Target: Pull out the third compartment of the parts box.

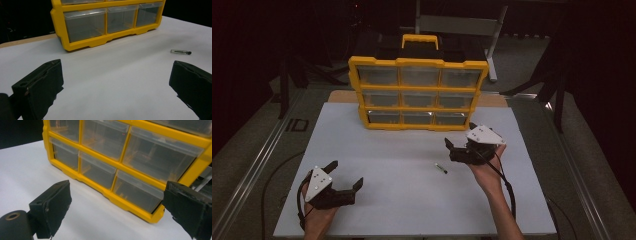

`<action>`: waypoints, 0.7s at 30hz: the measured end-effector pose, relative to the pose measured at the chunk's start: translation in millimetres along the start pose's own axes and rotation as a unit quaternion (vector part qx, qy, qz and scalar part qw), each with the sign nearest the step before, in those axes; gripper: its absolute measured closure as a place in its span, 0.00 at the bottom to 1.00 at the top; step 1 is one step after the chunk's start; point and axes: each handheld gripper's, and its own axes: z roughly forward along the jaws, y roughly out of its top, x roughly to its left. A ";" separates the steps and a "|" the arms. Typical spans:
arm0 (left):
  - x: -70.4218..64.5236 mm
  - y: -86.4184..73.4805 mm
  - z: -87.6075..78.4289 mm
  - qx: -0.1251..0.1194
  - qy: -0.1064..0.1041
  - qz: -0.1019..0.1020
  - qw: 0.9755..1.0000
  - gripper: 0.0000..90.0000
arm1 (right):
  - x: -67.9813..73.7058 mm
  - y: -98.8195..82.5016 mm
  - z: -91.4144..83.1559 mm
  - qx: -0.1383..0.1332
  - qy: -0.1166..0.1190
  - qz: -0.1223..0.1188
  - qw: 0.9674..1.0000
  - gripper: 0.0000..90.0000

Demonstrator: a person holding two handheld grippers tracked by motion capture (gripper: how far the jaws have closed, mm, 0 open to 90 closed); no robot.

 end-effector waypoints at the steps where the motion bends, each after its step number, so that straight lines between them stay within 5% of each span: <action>1: 0.2 0.0 0.1 0.001 -0.001 0.000 1.000 0.00 | 0.0 2.3 1.8 -0.001 -0.002 0.001 1.000 0.09; 12: 0.7 -0.2 0.6 0.004 0.001 -0.001 1.000 0.00 | 2.8 21.0 19.2 0.006 -0.015 -0.028 0.999 0.09; 21: 0.8 -0.6 2.0 0.003 0.003 0.000 1.000 0.00 | -1.0 31.1 29.1 0.022 -0.050 -0.070 0.996 0.09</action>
